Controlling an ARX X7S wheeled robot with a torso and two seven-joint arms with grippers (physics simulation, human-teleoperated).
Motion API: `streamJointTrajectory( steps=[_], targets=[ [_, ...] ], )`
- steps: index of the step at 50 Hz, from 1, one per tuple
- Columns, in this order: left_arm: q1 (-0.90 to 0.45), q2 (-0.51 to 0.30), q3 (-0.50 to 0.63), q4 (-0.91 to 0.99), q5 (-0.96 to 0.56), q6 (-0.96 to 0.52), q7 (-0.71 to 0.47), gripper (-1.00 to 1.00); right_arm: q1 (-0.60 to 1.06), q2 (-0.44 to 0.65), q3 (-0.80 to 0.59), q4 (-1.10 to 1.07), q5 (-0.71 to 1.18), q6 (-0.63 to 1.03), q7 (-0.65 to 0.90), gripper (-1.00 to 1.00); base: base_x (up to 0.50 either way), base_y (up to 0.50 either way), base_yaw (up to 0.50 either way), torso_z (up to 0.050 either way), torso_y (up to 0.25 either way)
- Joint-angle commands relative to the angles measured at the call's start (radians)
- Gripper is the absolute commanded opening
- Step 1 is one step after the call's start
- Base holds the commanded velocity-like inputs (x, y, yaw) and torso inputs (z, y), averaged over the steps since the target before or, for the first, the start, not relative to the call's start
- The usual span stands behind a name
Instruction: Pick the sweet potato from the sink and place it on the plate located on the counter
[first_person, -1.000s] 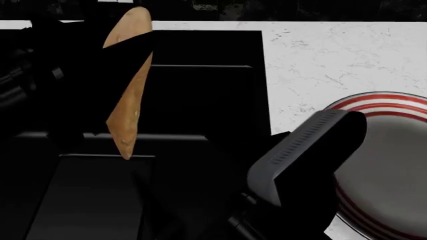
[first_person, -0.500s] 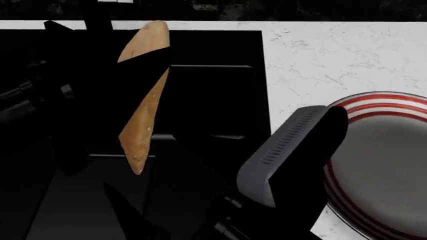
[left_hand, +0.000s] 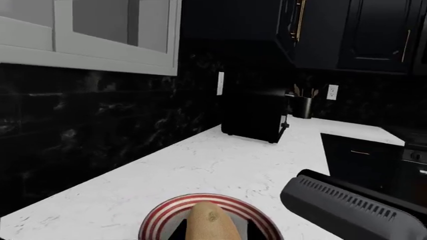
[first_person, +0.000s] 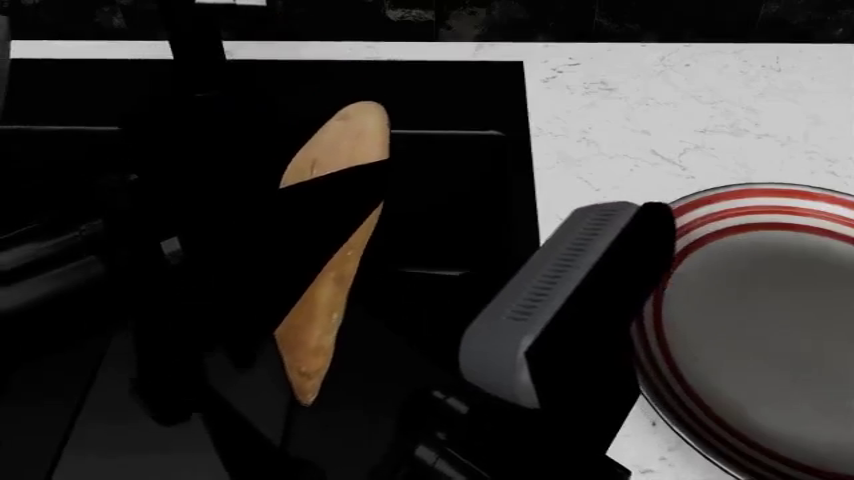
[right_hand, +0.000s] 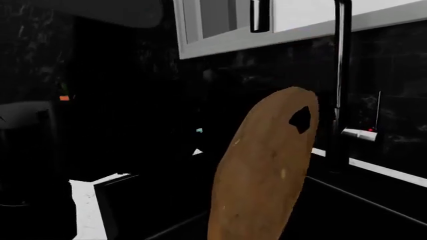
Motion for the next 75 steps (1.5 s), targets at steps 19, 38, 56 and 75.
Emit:
streamJointTrajectory(
  steps=[19,38,56,75],
  targets=[
    [0.03,-0.016,0.008,0.029,-0.118,0.016,-0.048,-1.0,-0.013,0.042,-0.03,0.021,0.091,-0.056,0.079,-1.0,0.0,0.0,0.0,0.0,0.001],
    [0.034,-0.091,-0.046,0.079,-0.187,-0.001,-0.142,1.0,-0.034,0.134,-0.114,0.062,-0.023,-0.184,0.12,-1.0,0.0,0.0,0.0,0.0,0.001],
    [0.038,-0.167,-0.116,0.134,-0.248,-0.006,-0.256,1.0,-0.03,0.23,-0.155,0.037,-0.11,-0.223,0.18,-1.0,0.0,0.0,0.0,0.0,0.001],
    [0.122,-0.188,-0.024,0.314,-0.106,-0.028,-0.485,1.0,0.02,0.288,-0.22,-0.101,-0.166,-0.102,0.385,-1.0,0.0,0.0,0.0,0.0,0.001]
  ],
)
